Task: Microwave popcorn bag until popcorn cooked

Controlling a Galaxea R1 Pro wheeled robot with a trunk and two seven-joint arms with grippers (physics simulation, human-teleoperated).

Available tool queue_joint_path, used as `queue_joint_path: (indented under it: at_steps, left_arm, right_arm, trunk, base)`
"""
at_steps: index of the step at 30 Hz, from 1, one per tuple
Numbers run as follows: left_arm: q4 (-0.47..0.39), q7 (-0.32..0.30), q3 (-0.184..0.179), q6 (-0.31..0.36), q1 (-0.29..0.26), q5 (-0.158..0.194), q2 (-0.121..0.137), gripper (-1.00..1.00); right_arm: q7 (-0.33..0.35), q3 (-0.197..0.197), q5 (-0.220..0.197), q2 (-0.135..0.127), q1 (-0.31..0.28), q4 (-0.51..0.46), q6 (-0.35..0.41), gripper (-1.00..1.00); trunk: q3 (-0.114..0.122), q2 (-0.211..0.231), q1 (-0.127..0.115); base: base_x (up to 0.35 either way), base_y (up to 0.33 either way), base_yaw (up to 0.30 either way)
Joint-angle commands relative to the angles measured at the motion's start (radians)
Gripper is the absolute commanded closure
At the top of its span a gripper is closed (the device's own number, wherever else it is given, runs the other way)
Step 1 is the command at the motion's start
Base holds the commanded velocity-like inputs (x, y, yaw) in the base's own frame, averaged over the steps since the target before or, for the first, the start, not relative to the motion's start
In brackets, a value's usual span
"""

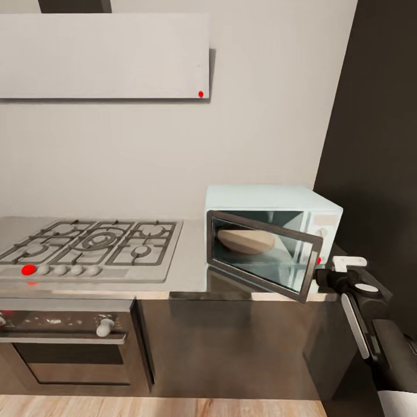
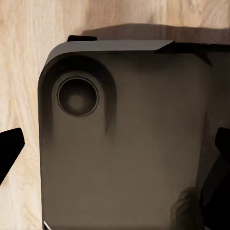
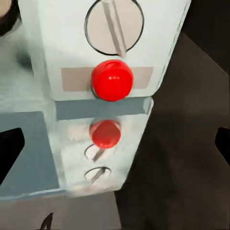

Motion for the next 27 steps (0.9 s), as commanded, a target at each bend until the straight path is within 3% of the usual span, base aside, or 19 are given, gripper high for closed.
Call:
queue_joint_path:
  at_steps: [1, 11, 19, 27]
  left_arm:
    - [-0.001, 0.0, 0.001, -0.002, 0.0, 0.005, 0.0, -1.0]
    - [-0.001, 0.0, 0.001, -0.003, 0.0, 0.004, 0.0, -1.0]
    - [0.0, -0.002, 0.0, -0.003, 0.0, 0.001, 0.0, -1.0]
    - [-0.001, 0.0, 0.002, -0.003, 0.0, 0.005, -0.002, -1.0]
  right_arm:
    - [0.038, -0.001, 0.001, -0.001, -0.001, -0.001, 0.001, -1.0]
    - [0.339, -0.004, 0.004, -0.013, -0.001, 0.0, 0.001, -1.0]
    - [0.467, -0.004, 0.007, -0.017, -0.001, -0.001, 0.013, -1.0]
    - [0.48, -0.004, 0.018, -0.017, -0.001, -0.001, 0.017, -1.0]
  trunk:
    - [-0.001, 0.0, 0.0]
    - [-0.001, 0.0, 0.0]
    - [-0.001, 0.0, 0.0]
    - [-0.001, 0.0, 0.0]
  base:
    - [0.024, 0.0, 0.0]
    - [0.002, 0.0, 0.0]
    - [0.0, 0.0, 0.0]
    - [-0.089, 0.02, 0.0]
